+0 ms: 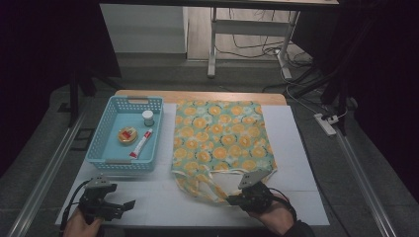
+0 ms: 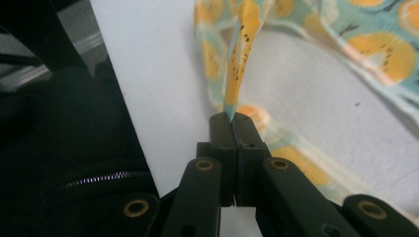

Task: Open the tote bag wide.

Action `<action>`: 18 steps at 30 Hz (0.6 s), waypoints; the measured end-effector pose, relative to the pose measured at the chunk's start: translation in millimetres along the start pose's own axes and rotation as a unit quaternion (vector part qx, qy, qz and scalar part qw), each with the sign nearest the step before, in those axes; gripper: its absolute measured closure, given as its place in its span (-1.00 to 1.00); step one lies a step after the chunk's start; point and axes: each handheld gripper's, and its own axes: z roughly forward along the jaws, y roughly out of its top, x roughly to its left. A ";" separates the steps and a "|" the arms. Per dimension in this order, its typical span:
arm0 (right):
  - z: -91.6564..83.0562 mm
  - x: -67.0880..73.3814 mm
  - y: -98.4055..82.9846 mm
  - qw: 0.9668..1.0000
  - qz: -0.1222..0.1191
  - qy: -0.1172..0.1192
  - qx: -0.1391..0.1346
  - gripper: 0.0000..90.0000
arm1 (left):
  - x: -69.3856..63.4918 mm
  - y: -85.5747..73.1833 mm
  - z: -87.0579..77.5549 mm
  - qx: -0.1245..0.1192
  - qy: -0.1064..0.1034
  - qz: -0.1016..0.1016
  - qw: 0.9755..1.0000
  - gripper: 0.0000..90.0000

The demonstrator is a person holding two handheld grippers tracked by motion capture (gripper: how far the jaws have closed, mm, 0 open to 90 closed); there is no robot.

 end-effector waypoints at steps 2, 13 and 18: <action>-3.7 -2.8 3.4 1.000 0.003 0.002 -0.013 0.97 | 0.1 0.1 0.1 0.001 0.000 0.000 1.000 -0.97; -12.9 -15.5 23.1 0.999 0.002 -0.003 -0.044 0.98 | 0.1 0.2 0.5 0.002 0.001 -0.001 1.000 -0.97; -13.1 -23.5 28.8 0.999 0.002 0.000 -0.045 0.97 | 0.1 0.3 0.8 0.002 0.002 -0.003 1.000 -0.97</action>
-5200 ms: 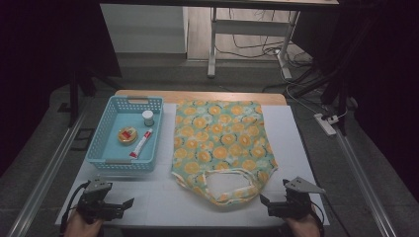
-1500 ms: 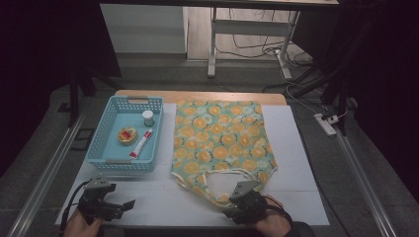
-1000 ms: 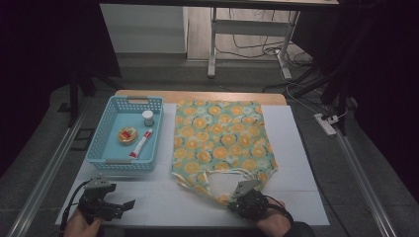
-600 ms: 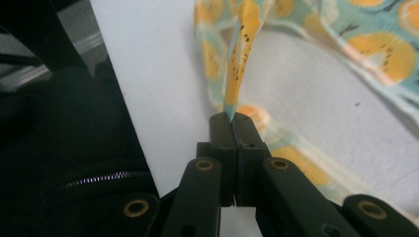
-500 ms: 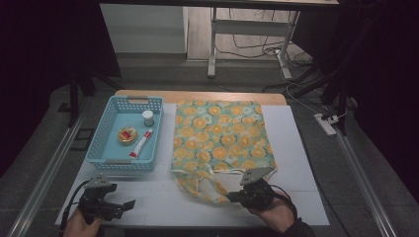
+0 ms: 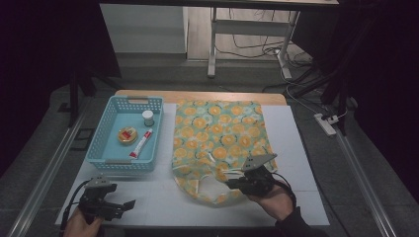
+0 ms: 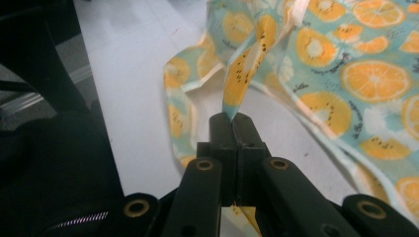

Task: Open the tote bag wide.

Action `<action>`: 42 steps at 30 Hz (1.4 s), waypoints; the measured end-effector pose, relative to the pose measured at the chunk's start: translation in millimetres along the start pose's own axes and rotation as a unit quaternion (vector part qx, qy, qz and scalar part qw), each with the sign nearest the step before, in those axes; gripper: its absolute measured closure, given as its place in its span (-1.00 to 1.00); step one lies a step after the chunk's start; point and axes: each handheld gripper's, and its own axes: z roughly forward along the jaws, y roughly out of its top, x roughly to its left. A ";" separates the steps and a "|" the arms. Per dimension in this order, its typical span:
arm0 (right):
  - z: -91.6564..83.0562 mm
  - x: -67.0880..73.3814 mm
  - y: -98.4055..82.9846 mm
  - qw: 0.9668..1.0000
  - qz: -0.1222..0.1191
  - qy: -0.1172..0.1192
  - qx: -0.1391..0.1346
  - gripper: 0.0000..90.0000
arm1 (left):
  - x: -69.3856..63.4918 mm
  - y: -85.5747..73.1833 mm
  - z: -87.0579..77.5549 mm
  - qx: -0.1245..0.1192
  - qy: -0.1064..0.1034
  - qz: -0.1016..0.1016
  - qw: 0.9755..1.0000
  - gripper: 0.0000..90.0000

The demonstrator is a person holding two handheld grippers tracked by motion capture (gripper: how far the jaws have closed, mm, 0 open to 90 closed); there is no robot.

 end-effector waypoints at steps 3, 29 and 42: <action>-1.7 -9.4 5.9 1.000 0.007 -0.007 -0.010 0.97 | 0.1 0.1 0.0 0.001 0.000 0.000 1.000 -0.97; -9.3 -68.4 36.5 0.997 0.032 -0.055 -0.037 0.98 | 2.0 0.3 0.3 0.001 0.000 -0.007 1.000 -0.96; -9.6 -96.6 64.3 0.996 0.033 -0.074 -0.046 0.98 | 2.8 0.2 0.2 -0.001 -0.002 -0.012 1.000 -0.96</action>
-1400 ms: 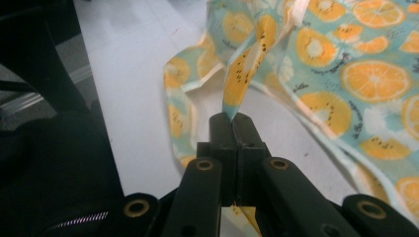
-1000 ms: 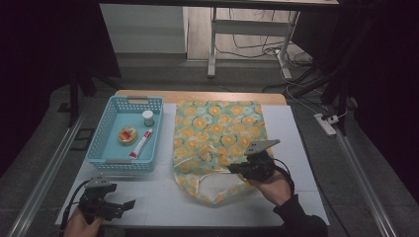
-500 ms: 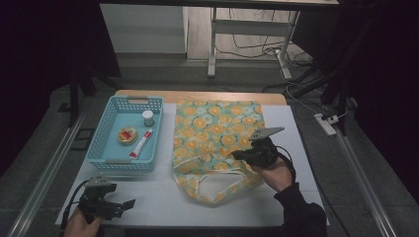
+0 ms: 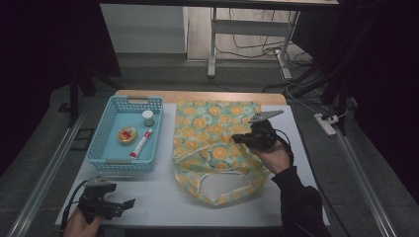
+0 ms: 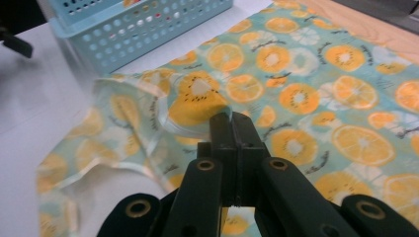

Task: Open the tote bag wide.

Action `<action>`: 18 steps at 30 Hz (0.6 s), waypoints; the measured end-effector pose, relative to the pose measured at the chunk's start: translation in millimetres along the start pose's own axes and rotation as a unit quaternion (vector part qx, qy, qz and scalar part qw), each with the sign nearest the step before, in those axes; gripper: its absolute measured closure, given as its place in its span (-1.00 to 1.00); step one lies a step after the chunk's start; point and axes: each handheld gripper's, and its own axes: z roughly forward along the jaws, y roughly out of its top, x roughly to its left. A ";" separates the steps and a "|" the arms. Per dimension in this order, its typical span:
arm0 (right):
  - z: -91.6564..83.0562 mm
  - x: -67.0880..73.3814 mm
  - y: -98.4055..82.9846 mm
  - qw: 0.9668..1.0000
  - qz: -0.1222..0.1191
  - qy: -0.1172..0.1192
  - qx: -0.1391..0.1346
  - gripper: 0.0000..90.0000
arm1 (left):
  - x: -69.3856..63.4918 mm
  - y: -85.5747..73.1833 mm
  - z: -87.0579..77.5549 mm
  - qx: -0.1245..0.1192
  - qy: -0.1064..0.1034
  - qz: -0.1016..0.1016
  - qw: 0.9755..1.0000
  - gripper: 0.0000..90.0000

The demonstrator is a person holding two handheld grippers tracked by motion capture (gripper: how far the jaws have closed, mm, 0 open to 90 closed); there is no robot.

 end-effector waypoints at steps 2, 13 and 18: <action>3.9 -5.2 2.0 1.000 0.002 -0.004 -0.002 0.98 | 0.1 0.0 0.0 0.000 0.000 0.000 1.000 -0.96; 37.6 -27.9 5.3 0.999 -0.003 -0.037 0.002 0.98 | 0.8 0.0 0.0 0.000 -0.001 -0.003 1.000 -0.96; 55.6 -37.6 2.1 0.999 0.003 -0.050 0.007 0.98 | 1.2 -0.1 -0.1 0.001 -0.002 -0.003 1.000 -0.95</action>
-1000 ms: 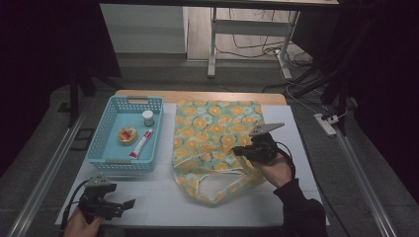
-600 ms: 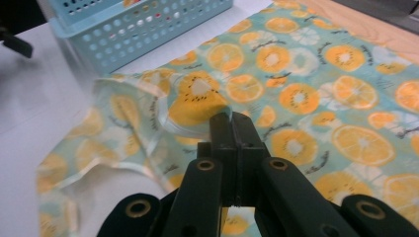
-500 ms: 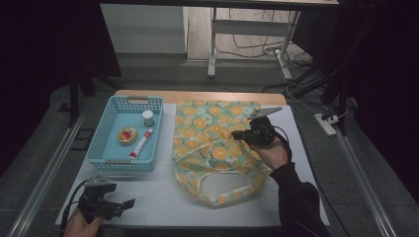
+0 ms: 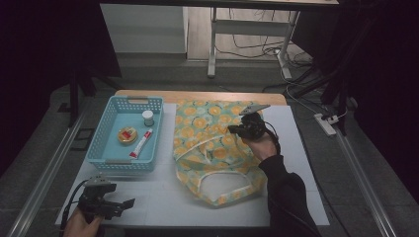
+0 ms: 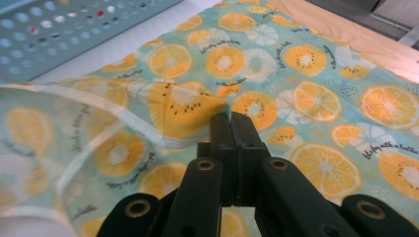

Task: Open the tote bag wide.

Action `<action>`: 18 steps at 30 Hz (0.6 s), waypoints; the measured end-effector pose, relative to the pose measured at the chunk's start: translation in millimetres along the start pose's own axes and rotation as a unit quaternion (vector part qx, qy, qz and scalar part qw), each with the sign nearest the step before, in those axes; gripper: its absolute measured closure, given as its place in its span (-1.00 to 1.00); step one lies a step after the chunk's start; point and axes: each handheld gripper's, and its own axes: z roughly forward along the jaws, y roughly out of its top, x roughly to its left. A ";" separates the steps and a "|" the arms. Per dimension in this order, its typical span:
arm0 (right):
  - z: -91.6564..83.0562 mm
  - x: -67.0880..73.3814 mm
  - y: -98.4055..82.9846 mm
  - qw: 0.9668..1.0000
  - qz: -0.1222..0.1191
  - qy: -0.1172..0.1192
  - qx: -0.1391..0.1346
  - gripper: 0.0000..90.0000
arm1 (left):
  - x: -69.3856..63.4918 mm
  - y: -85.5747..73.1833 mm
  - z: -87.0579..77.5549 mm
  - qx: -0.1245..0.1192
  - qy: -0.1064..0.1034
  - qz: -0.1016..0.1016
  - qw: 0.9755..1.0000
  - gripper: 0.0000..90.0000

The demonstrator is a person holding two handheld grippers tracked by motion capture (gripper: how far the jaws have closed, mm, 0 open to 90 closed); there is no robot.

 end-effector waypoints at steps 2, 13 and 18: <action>7.8 -2.7 -1.9 1.000 0.000 -0.007 0.005 0.98 | 0.0 0.0 0.0 0.000 0.000 0.000 1.000 -0.95; 39.9 -21.2 -23.0 0.999 0.028 -0.015 0.042 0.91 | 0.0 0.0 0.1 0.000 0.001 -0.001 1.000 -0.95; 30.6 -21.0 -18.5 0.999 0.037 -0.018 0.014 0.61 | 0.3 -0.2 -0.1 -0.001 0.000 -0.002 1.000 -0.95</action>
